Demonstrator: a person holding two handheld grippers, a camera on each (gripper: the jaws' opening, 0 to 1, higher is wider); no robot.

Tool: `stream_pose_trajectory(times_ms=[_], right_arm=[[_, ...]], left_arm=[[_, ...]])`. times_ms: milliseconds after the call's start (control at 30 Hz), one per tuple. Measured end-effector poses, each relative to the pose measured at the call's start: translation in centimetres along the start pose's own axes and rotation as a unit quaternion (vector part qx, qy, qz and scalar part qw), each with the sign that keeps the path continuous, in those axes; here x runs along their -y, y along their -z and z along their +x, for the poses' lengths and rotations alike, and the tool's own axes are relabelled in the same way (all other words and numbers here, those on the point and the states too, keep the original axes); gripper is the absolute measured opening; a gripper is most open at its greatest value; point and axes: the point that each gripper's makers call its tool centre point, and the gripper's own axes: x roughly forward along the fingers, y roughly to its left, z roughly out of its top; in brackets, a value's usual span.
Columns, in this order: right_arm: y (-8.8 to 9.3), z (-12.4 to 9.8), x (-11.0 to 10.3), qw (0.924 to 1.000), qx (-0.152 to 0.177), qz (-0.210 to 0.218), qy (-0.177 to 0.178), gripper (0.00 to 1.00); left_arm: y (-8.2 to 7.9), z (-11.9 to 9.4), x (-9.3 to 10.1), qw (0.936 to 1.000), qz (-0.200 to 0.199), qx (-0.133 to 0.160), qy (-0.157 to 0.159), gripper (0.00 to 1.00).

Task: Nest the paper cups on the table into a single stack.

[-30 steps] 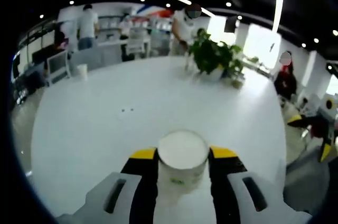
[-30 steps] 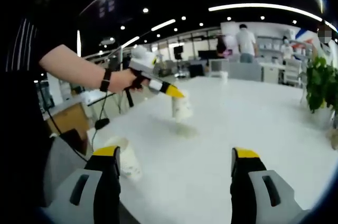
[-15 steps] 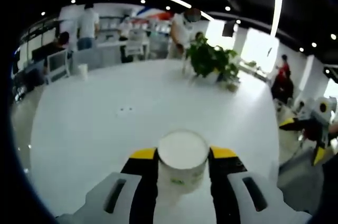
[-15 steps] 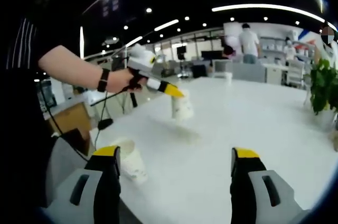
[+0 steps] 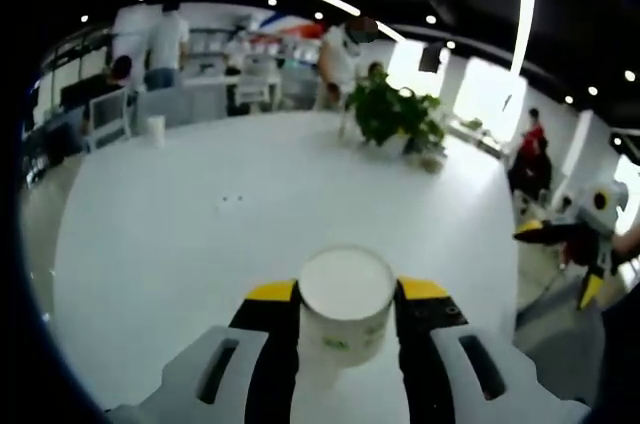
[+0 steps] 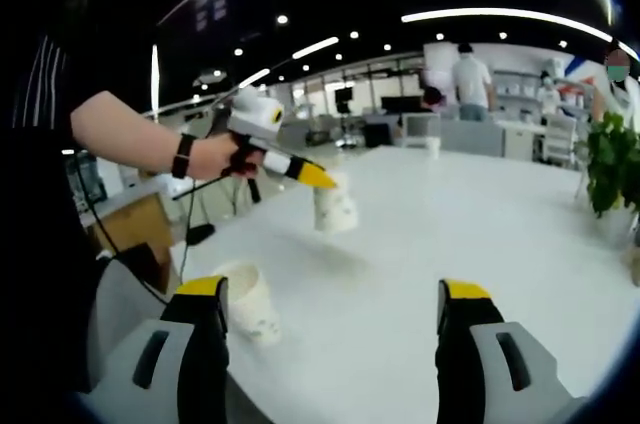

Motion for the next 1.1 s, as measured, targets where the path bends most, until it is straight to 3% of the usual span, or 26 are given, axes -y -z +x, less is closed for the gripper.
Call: stream_pose_trajectory(times_ms=[833, 1100], right_arm=[[0.4, -0.4, 0.9, 0.9999, -0.001, 0.004, 0.011, 0.83], [0.3, -0.2, 1.0, 0.9999, 0.001, 0.005, 0.011, 0.83]], left_arm=[[1.1, -1.3, 1.6, 0.9999, -0.010, 0.006, 0.001, 0.36], [0.4, -2.3, 2.3, 0.9996, -0.018, 0.023, 0.003, 0.36]])
